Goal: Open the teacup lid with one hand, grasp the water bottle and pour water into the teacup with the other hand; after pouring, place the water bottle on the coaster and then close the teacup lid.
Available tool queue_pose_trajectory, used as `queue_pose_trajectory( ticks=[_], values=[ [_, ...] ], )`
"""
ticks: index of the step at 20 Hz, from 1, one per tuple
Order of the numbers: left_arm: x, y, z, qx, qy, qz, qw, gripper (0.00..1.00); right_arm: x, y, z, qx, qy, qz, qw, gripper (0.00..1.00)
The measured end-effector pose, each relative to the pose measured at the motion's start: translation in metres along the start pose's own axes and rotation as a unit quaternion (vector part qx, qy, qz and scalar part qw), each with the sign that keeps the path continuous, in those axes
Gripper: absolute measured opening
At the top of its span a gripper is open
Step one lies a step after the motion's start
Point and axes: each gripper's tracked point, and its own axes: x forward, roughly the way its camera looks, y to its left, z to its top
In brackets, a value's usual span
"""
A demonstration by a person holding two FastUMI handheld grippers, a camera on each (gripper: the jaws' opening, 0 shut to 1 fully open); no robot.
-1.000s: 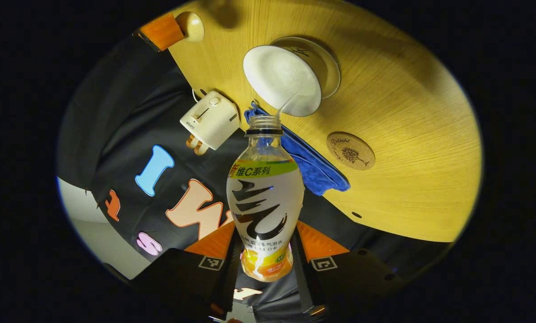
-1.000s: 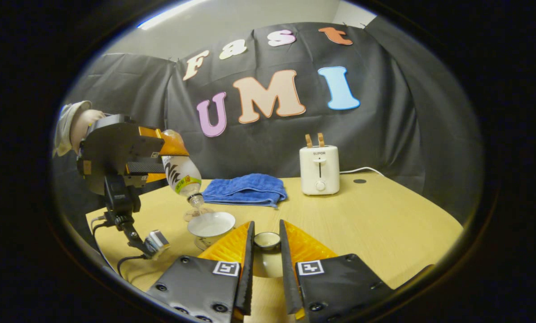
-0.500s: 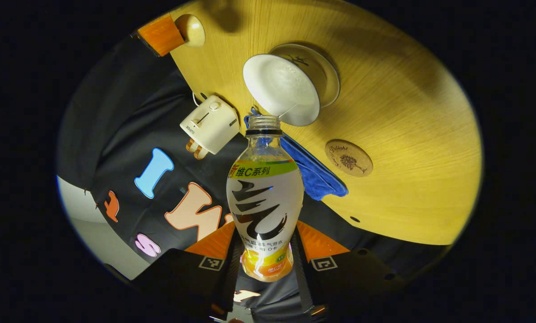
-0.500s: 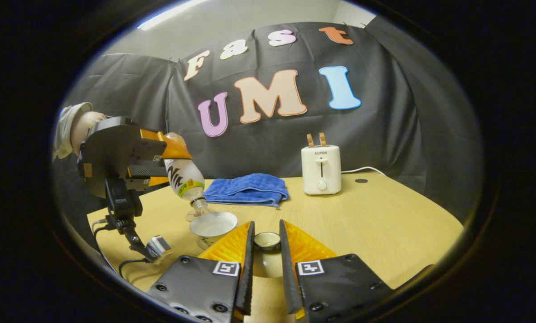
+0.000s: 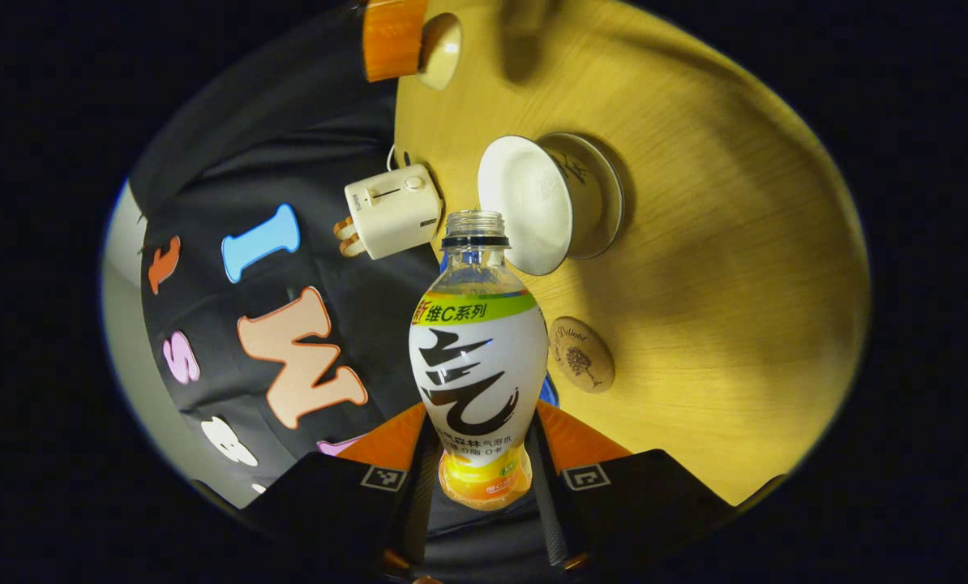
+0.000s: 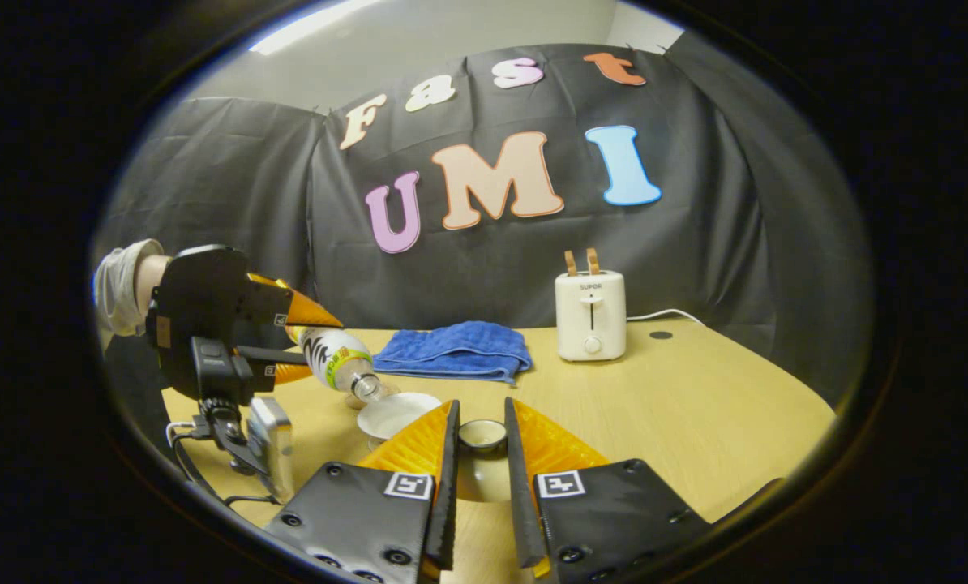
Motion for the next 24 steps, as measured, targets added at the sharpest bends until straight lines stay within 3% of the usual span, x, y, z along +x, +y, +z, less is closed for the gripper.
queue_pose_trajectory(
  ticks=[4, 7, 11, 14, 18, 20, 24],
  values=[
    [-0.007, -0.016, 0.002, -0.117, -0.028, -0.006, 0.993, 0.54, 0.008, 0.017, 0.004, -0.01, -0.001, 0.012, 1.0, 0.31],
    [-0.008, -0.024, 0.003, -0.224, -0.047, 0.003, 0.973, 0.54, 0.016, 0.03, 0.005, -0.019, 0.0, 0.023, 1.0, 0.31],
    [-0.014, -0.035, 0.003, -0.365, -0.07, 0.006, 0.928, 0.54, 0.025, 0.04, 0.003, -0.024, 0.004, 0.032, 0.999, 0.31],
    [-0.019, -0.038, 0.004, -0.436, -0.083, 0.005, 0.896, 0.54, 0.031, 0.047, 0.005, -0.028, 0.003, 0.039, 0.999, 0.32],
    [-0.021, -0.031, 0.004, -0.529, -0.103, 0.005, 0.842, 0.54, 0.045, 0.059, 0.007, -0.023, 0.001, 0.053, 0.998, 0.31],
    [-0.018, -0.025, 0.001, -0.57, -0.112, 0.006, 0.814, 0.54, 0.048, 0.066, 0.006, -0.026, 0.003, 0.059, 0.998, 0.31],
    [-0.008, -0.008, -0.005, -0.654, -0.138, 0.006, 0.743, 0.54, 0.046, 0.073, 0.001, -0.034, 0.006, 0.063, 0.997, 0.32]
  ],
)
